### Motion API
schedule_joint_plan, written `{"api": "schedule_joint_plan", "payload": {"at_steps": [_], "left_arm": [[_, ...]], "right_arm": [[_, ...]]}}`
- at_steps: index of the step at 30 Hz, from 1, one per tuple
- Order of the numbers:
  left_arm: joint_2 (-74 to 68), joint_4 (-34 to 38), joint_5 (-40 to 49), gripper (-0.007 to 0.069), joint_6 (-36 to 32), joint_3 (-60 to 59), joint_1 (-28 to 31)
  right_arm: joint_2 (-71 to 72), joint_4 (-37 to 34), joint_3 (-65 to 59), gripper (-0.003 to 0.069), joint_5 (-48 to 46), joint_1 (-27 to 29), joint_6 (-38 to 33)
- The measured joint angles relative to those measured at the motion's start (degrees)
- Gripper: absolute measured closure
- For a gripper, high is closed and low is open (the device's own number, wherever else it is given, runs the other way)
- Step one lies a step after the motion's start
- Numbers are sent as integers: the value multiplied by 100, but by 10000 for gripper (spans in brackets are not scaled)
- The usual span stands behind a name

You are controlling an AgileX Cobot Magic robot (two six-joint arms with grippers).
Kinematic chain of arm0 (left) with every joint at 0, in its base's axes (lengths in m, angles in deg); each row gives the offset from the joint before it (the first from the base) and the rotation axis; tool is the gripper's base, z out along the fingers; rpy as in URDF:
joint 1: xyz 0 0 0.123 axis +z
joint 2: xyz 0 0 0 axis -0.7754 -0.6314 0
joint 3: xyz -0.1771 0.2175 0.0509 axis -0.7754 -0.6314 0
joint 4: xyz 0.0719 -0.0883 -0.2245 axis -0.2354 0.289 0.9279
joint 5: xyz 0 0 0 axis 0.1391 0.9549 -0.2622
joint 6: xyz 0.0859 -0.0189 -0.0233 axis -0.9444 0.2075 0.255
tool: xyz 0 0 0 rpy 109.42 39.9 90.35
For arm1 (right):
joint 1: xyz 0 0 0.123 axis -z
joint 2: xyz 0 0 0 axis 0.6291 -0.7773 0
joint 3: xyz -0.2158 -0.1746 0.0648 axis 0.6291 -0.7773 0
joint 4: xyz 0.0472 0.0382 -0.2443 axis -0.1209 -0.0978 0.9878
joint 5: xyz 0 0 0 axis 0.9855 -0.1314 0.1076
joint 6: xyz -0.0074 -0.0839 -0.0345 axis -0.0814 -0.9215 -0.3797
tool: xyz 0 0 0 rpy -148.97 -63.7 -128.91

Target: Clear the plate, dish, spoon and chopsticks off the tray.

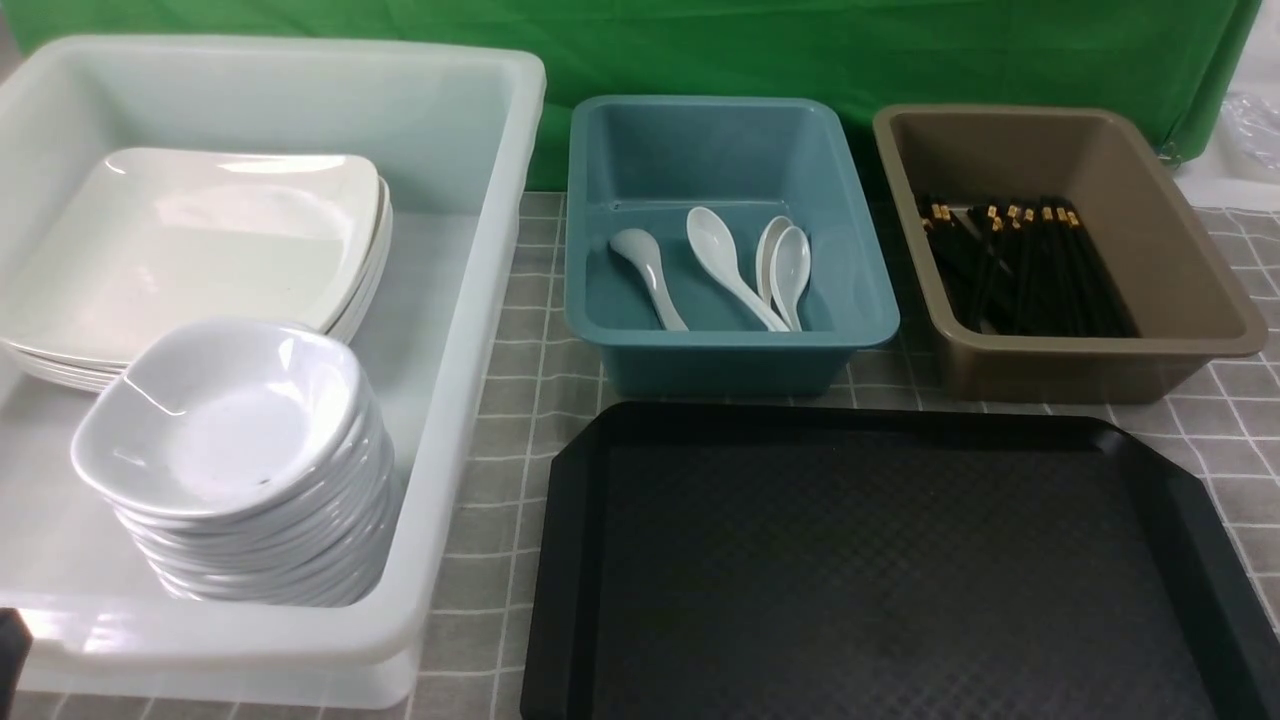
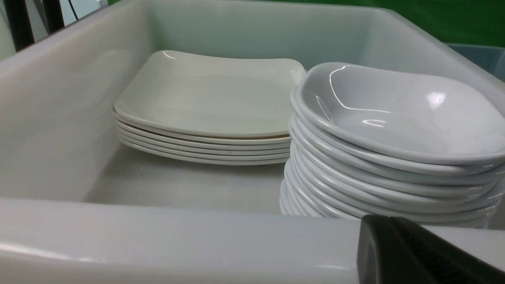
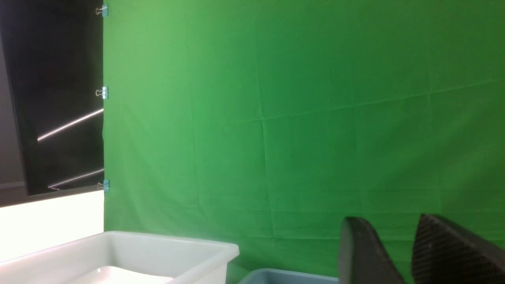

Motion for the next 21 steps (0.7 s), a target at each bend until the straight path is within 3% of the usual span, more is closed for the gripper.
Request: {"api": "schedule_joint_plan", "payload": {"at_steps": [21], "left_arm": [[0,-1,0,608,-13,0,0]], "right_arm": [[0,0,0,419,0,0,0]]}}
